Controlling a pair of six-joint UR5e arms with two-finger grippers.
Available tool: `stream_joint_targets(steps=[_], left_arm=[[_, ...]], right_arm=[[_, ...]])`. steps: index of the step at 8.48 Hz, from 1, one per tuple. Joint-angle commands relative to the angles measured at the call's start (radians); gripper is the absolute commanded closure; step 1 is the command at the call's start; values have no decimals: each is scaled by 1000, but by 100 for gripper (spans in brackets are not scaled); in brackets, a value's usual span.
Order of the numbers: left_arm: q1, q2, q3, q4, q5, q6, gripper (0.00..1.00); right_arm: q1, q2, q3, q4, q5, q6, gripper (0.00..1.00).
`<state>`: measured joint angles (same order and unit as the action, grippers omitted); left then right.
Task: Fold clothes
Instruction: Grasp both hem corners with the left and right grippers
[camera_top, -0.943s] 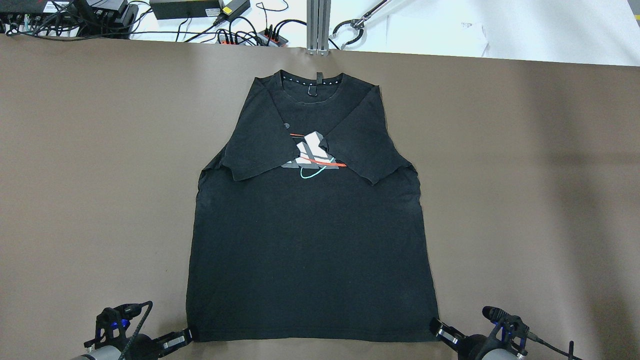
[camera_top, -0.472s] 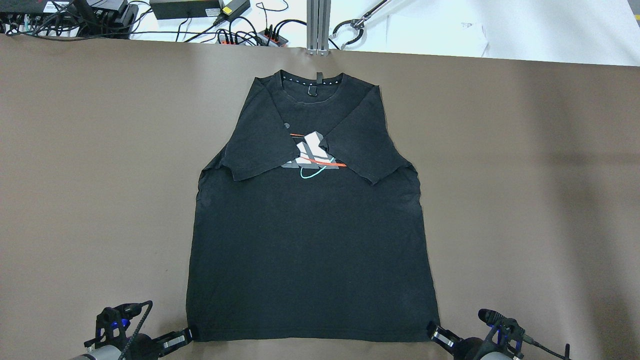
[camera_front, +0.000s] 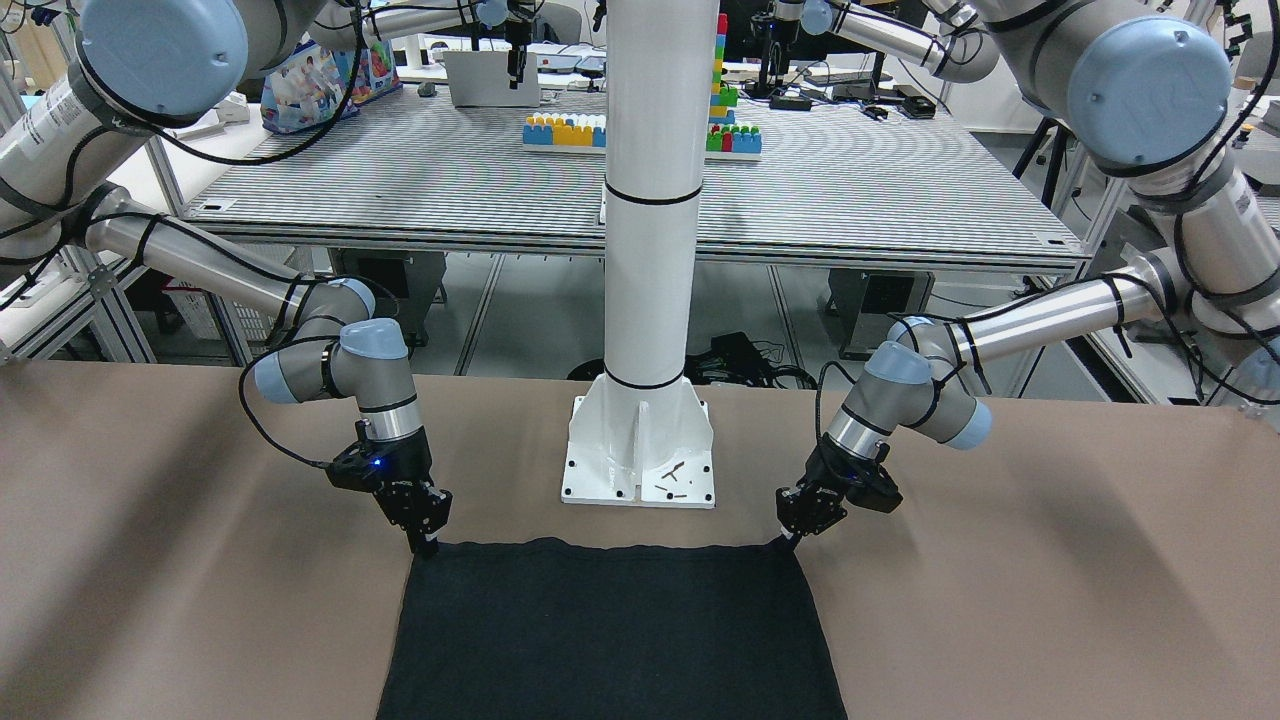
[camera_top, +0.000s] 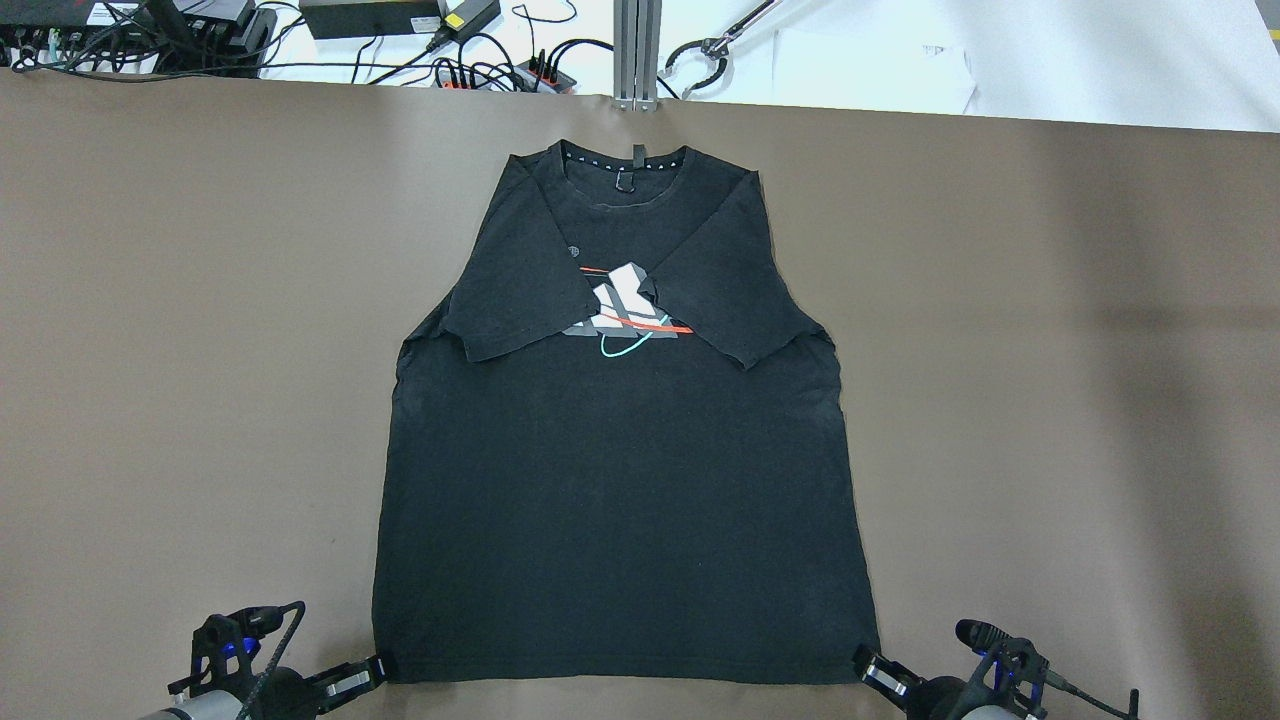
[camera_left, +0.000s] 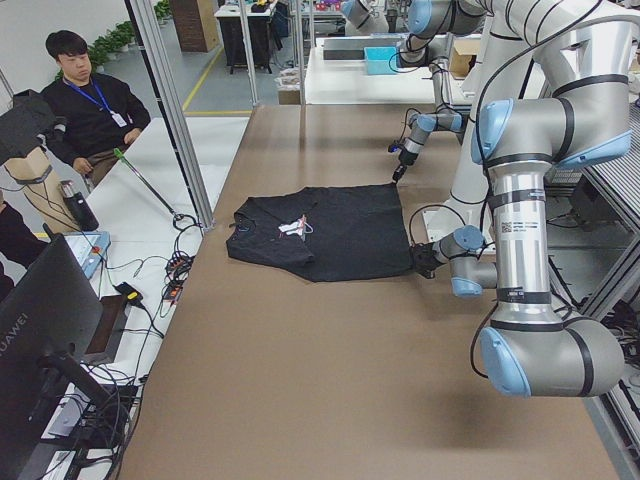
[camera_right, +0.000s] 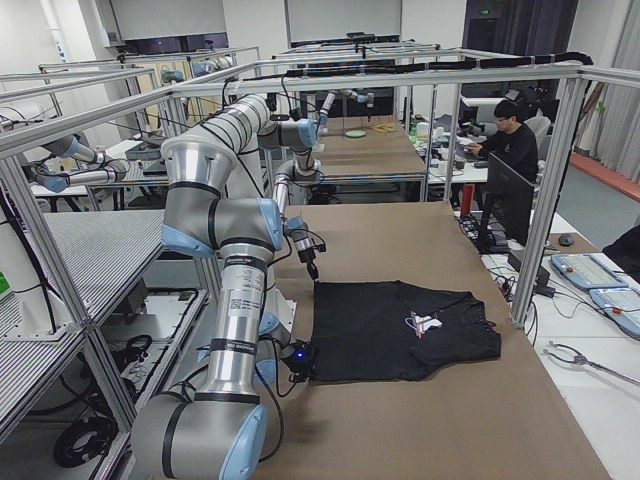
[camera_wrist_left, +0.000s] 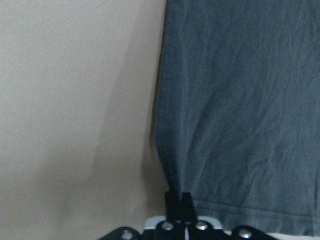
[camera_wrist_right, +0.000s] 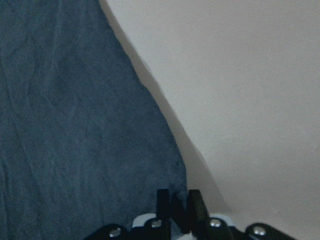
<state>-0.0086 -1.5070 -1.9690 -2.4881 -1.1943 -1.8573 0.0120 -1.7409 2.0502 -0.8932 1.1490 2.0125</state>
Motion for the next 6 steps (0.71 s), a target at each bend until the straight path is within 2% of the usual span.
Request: stream_joint_targets(steps=[1,3,4,5,6], left_arm=[[-13,19,-55,2,-14,21,100],[-62,63,-146,9,-112,103,100],[-141,51,-186,91,-196,134,100],[-243,-6,-227,233,-309,177,100],[-363,-110,-228,336,-424,264,100]], right_arm=[[6,-15,46,-10,-8,-110,100],[28,-12,146,-12,-3,-239,100],[69,-5,180,-12,8,-335,100],[112,10,203,-12,44,-418,100],[196,59,199,-13,123,-464,100]])
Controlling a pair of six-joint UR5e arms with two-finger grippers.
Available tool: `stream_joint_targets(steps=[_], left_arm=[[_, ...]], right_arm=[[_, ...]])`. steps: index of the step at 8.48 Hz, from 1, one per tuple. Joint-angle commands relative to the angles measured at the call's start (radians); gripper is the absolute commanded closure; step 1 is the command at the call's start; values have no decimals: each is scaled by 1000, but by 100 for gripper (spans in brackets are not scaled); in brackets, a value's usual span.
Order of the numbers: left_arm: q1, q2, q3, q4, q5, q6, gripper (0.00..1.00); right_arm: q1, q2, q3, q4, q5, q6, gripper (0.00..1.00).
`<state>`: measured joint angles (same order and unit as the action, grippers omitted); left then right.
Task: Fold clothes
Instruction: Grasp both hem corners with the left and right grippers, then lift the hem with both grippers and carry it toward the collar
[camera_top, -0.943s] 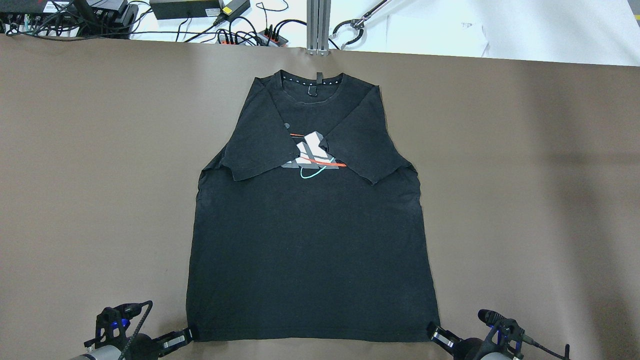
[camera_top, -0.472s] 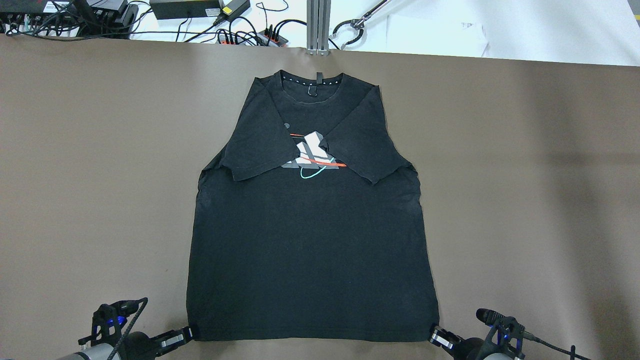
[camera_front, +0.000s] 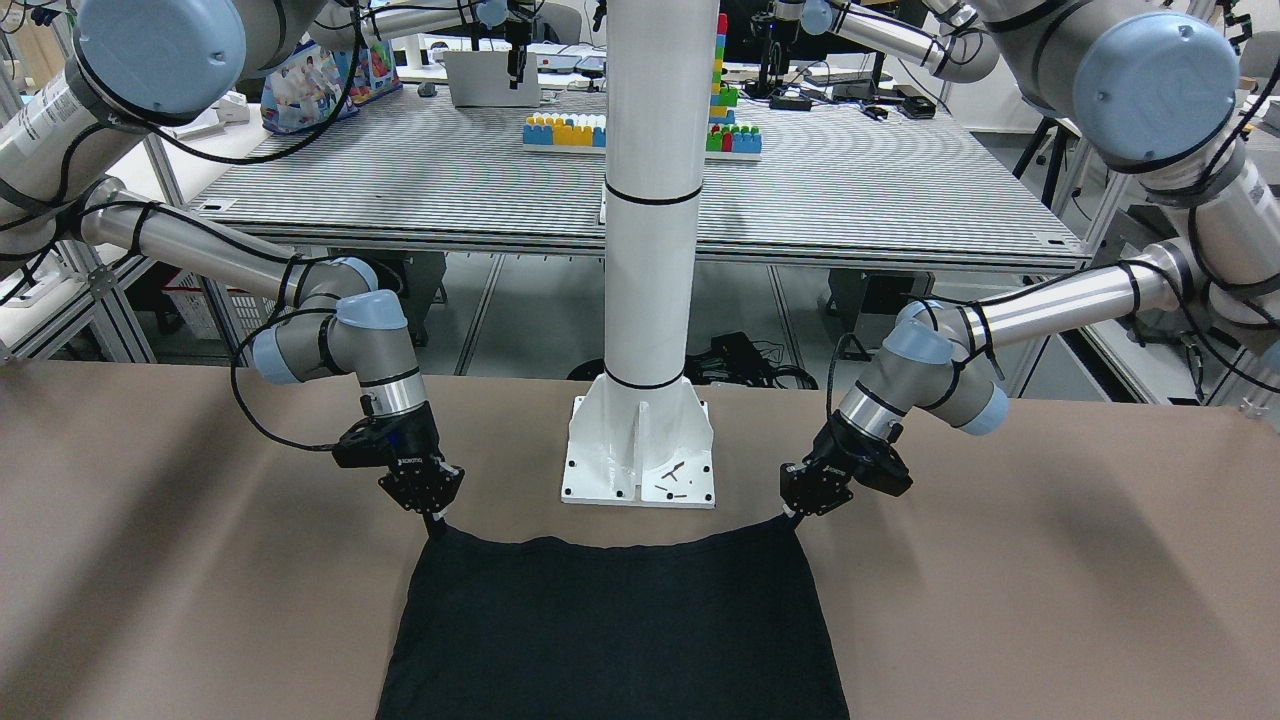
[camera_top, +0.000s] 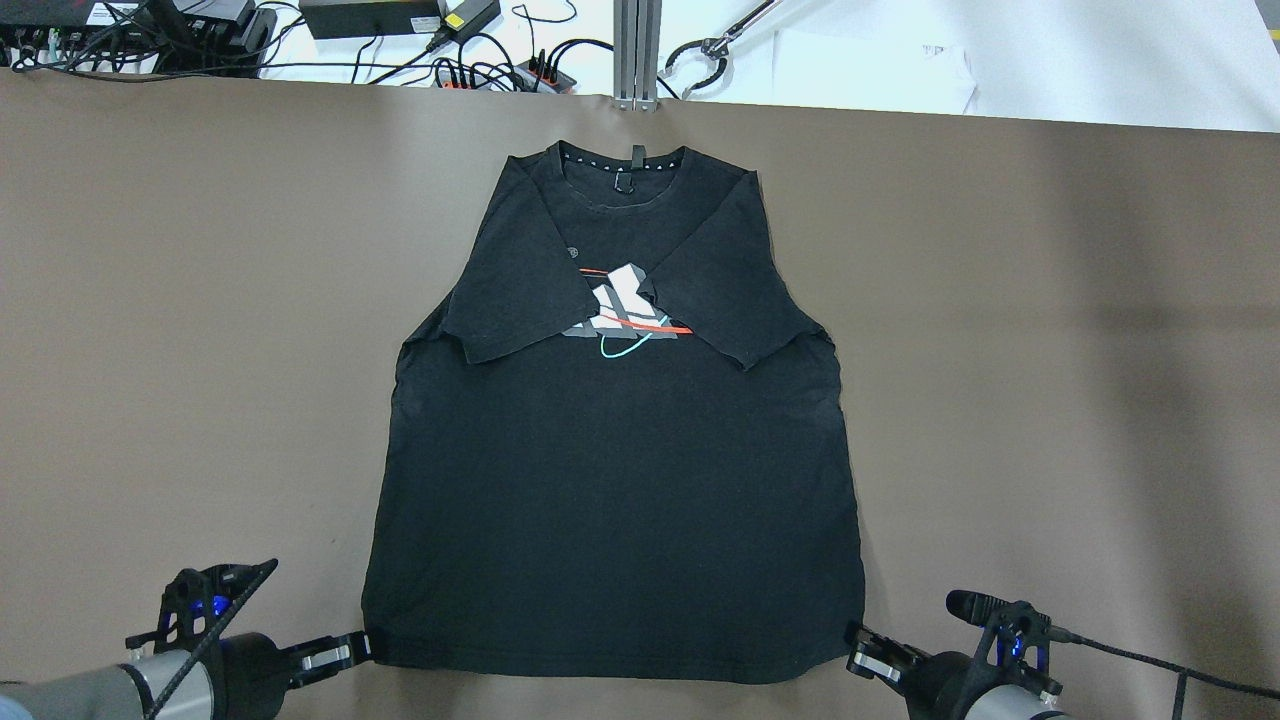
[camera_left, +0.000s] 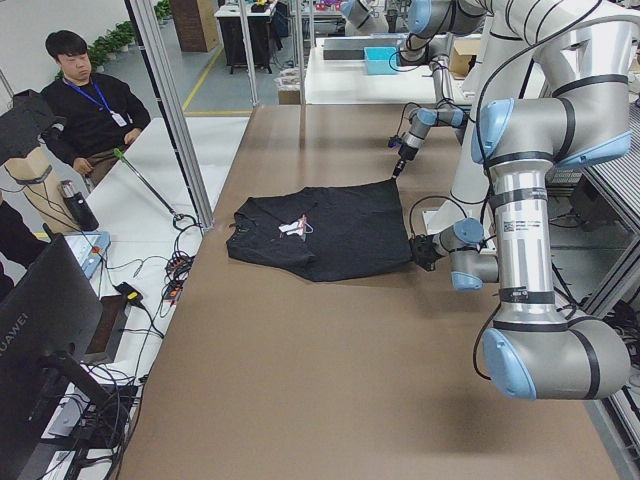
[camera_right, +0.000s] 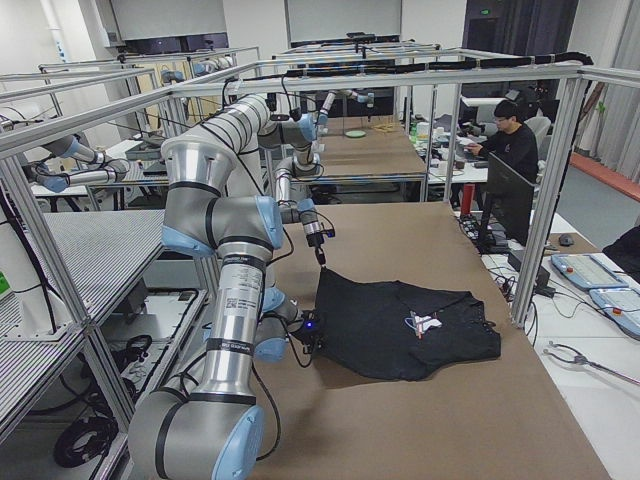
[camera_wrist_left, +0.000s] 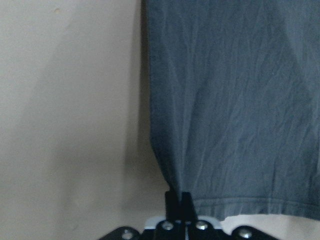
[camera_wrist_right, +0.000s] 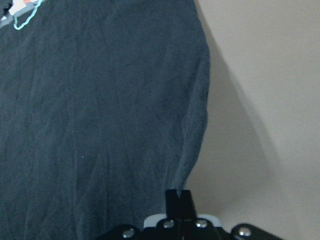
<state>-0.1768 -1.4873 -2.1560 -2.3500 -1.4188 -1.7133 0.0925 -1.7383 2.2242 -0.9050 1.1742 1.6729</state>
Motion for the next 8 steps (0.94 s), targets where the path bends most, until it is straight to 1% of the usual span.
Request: stream_joint_targets(steps=[1,2,3,4,5,6,7,8], left_arm=[[-296,-219,-36,327,-297,200,100],[-381,-311,-30,453,-383,278,100],[-445,-373,-33,554,-466,331,100],[-475,-383,-35,583,-539,362,100],[-477,-355,-50,583,-619,391,100],[-475,-329,-88,581,-723,392,100],[-448,-317,-125,580,-805,393,100],[-384,-305,-184,580,-843,393,100]], right_arm=[[206,100,20,-50,195,-175,100],[284,181,20,-151,273,-230,100],[333,242,20,-248,344,-269,100],[351,262,29,-283,423,-294,100],[366,246,61,-287,544,-304,100],[360,200,104,-284,659,-305,100],[324,169,141,-282,749,-306,100],[270,122,194,-284,818,-306,100]])
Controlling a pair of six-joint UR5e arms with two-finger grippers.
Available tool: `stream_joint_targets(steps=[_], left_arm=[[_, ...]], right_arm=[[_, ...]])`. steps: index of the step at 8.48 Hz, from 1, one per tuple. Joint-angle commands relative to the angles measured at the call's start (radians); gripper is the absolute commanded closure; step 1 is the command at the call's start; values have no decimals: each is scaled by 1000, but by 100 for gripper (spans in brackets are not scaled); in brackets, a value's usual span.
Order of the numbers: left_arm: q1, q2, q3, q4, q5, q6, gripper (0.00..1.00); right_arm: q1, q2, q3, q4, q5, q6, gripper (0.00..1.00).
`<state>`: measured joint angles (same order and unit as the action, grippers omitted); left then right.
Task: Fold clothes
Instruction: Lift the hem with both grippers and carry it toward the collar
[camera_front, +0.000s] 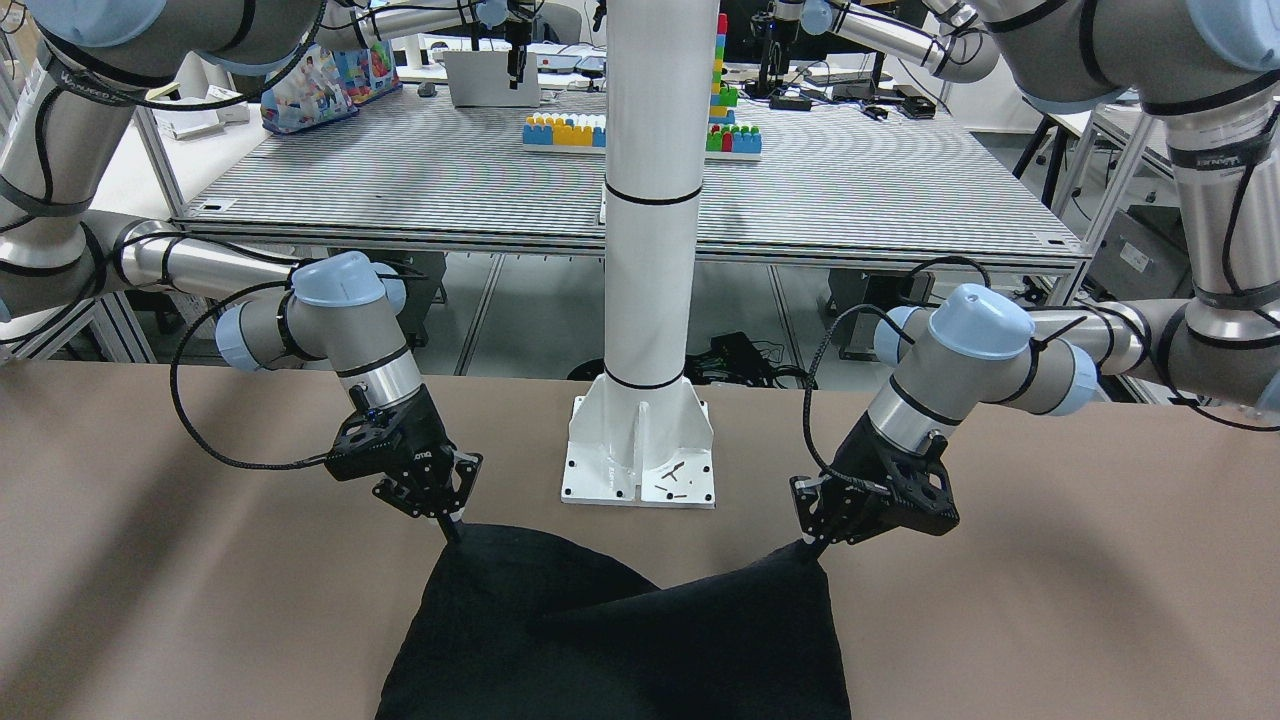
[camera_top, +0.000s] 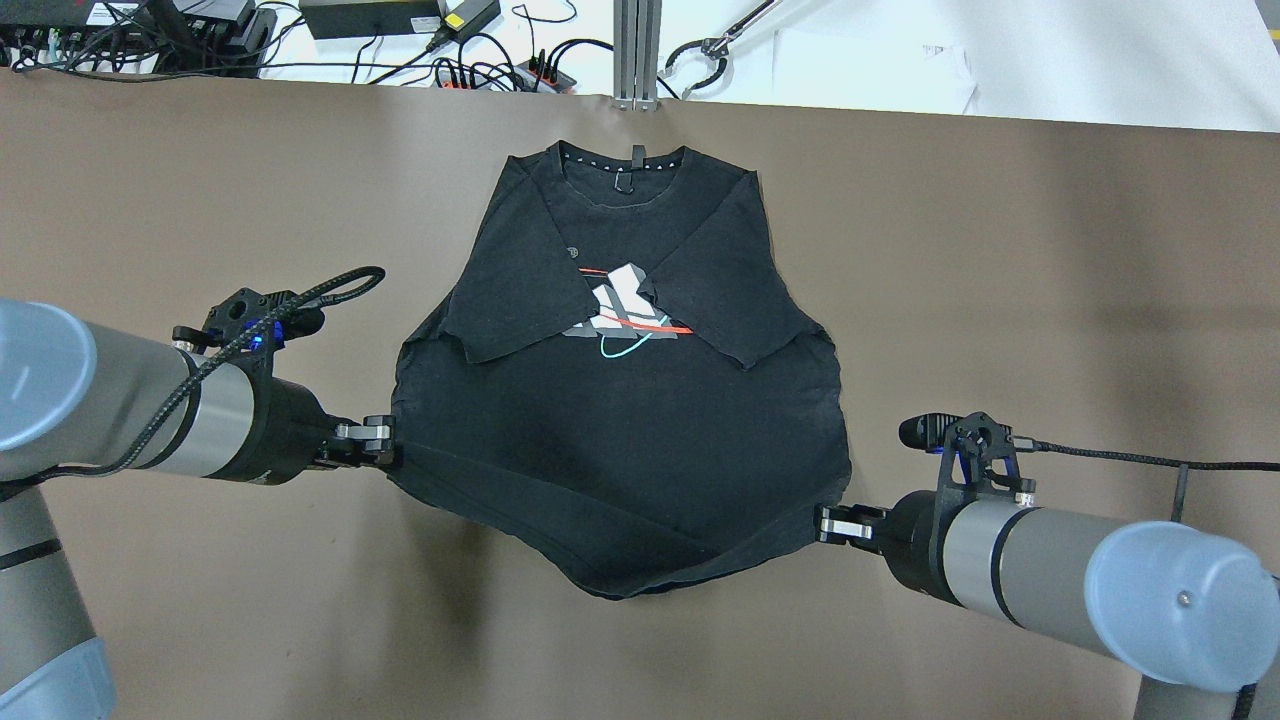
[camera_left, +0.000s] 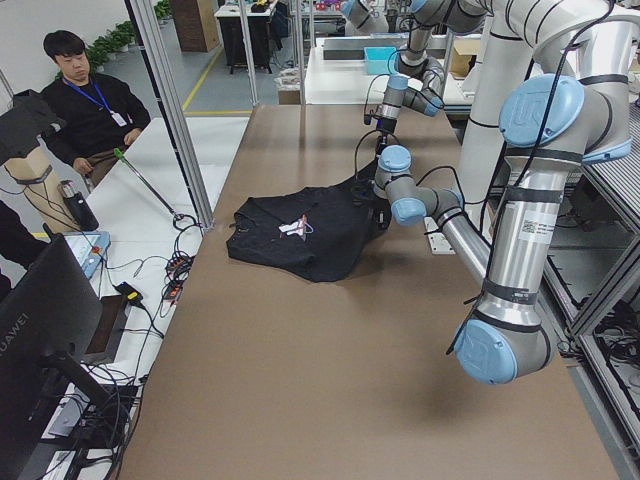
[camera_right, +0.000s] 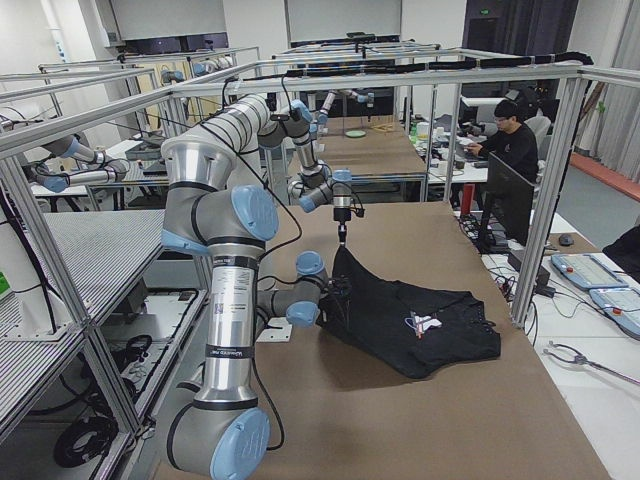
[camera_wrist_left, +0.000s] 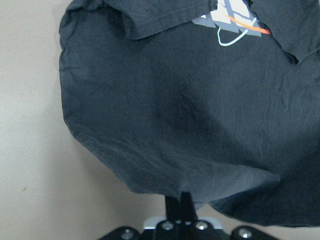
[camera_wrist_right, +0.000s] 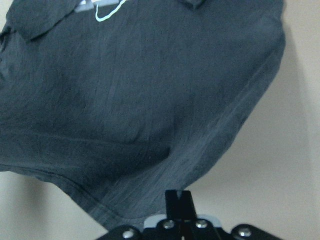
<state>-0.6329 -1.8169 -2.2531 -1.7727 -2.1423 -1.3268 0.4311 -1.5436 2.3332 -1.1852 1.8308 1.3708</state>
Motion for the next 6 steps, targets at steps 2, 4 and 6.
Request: stream_joint_targets(steps=[2,4,6], left_arm=[[157,100,-227,2,-123,1,100],[142,146,-244,6,-123,-6,100],[11,168,-160,6,-119,-5,100]], right_arm=[[-135,-130,167,-8,179,10,100],[-134,-142,170,-10,174,20,100],[-70,-121,163,-98,165,34,100]])
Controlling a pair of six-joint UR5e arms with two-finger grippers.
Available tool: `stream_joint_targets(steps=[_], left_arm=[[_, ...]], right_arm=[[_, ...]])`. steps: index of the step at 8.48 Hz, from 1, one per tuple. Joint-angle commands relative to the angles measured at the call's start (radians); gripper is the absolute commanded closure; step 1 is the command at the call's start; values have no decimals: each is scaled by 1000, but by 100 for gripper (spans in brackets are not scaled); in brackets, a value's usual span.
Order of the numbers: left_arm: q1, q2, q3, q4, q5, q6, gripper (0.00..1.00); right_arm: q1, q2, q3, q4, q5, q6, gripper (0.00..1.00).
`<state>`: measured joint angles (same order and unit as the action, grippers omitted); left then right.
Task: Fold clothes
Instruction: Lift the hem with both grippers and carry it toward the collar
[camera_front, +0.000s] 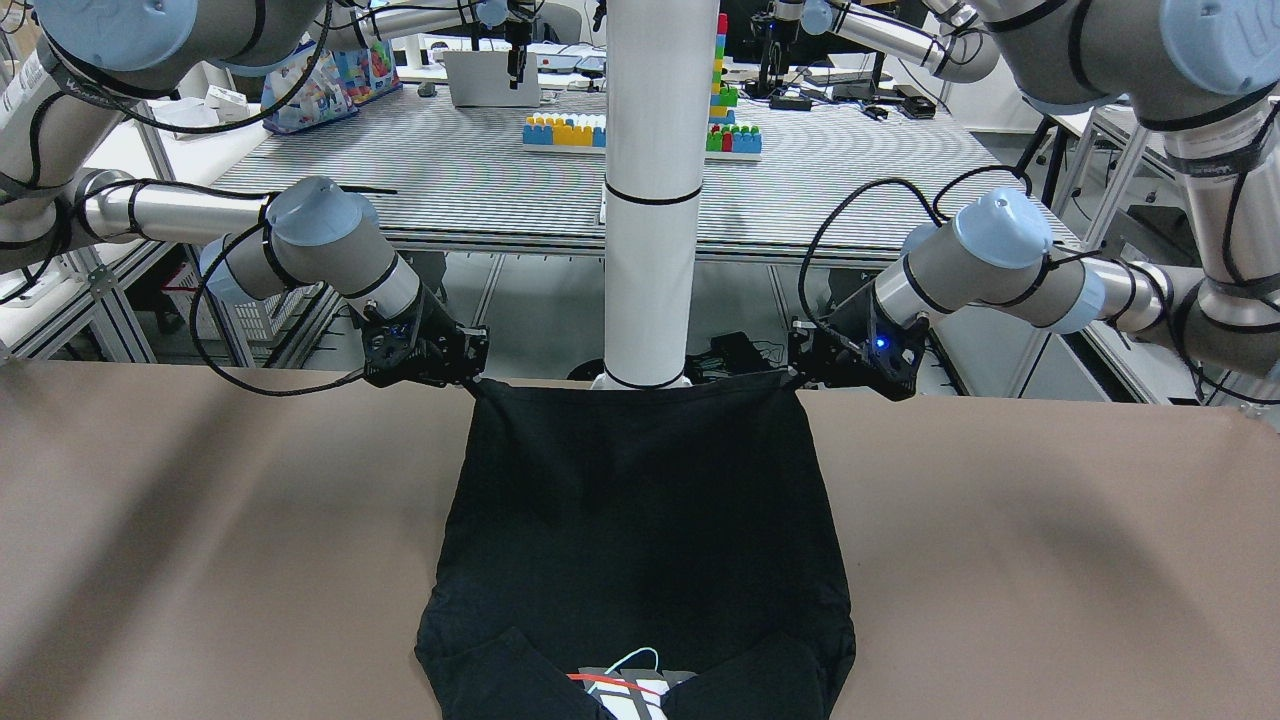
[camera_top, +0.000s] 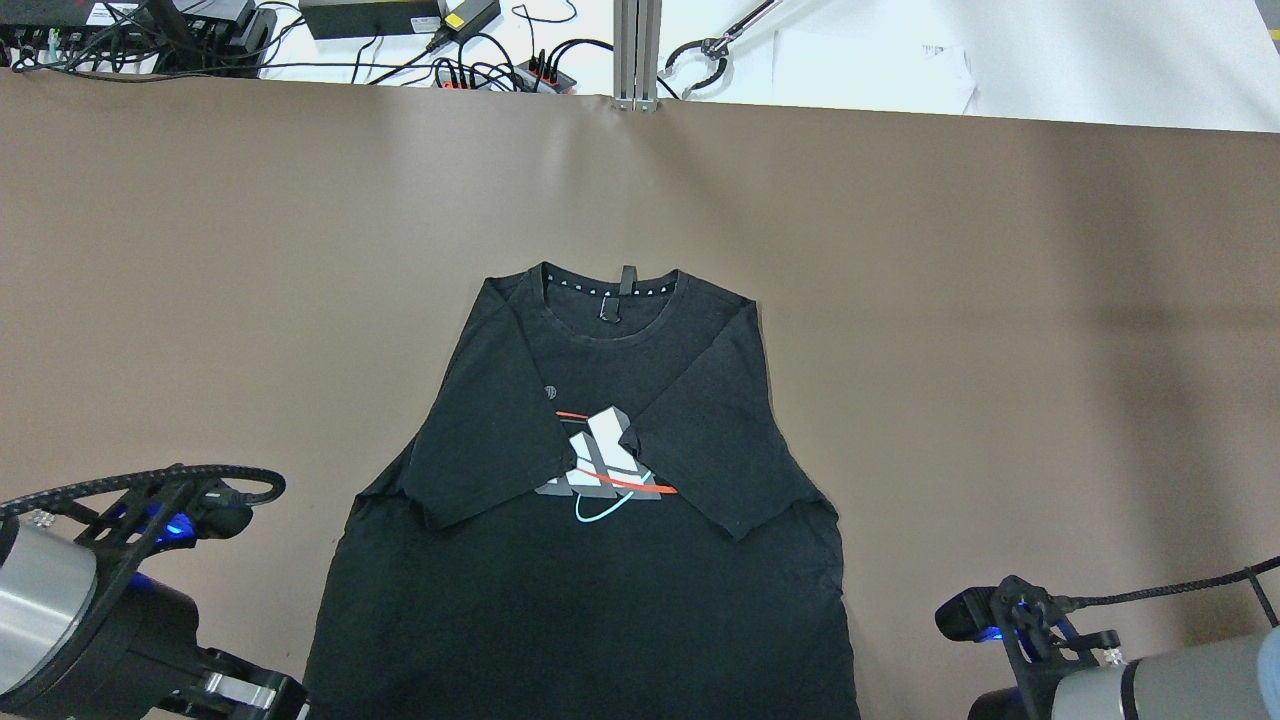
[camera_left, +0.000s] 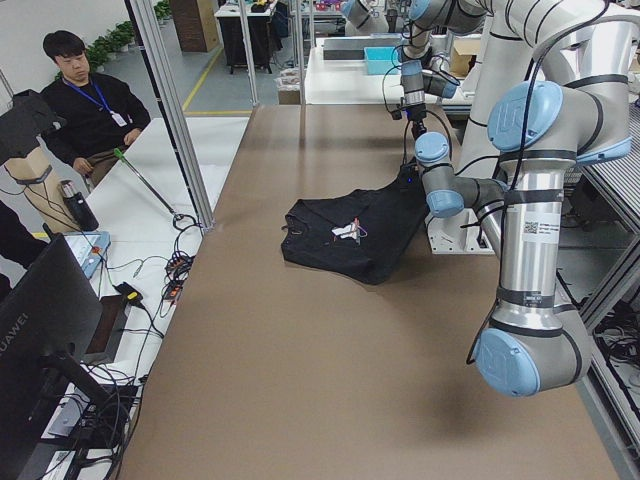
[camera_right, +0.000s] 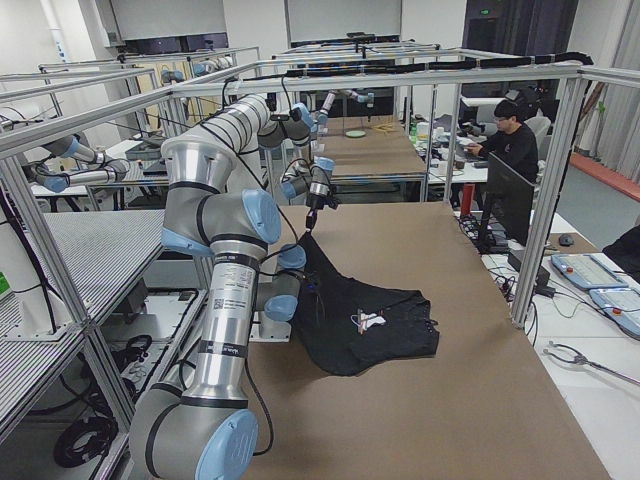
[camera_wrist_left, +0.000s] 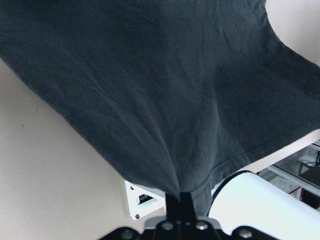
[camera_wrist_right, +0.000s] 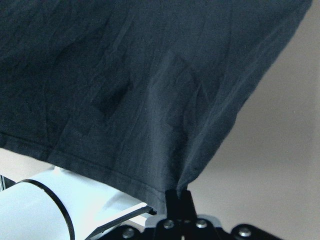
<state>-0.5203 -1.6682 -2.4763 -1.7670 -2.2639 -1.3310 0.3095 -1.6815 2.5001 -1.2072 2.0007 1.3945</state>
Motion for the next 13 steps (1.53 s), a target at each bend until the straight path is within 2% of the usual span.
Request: stream_joint_targets(steps=[1,3,6,9,11,13], left_arm=[[-140,10,110,-2,18,3,100],[-188,-22,173,0,181,-8,100],[-277,-99,272,1,220,-34,100],[-320,-226,405,3,233,-37,100],[-328,-278,470,3,273,-37,100],[-328,-301,525,1,285,-22,100]], right_arm=[[98,52,-18,-141,-5,9,100],[210,136,-107,-158,-5,9,100],[354,227,-255,-158,-5,-5,100],[466,310,-305,-186,4,-32,100],[516,356,-346,-233,-2,-87,100],[539,411,-450,-230,-8,-115,100]])
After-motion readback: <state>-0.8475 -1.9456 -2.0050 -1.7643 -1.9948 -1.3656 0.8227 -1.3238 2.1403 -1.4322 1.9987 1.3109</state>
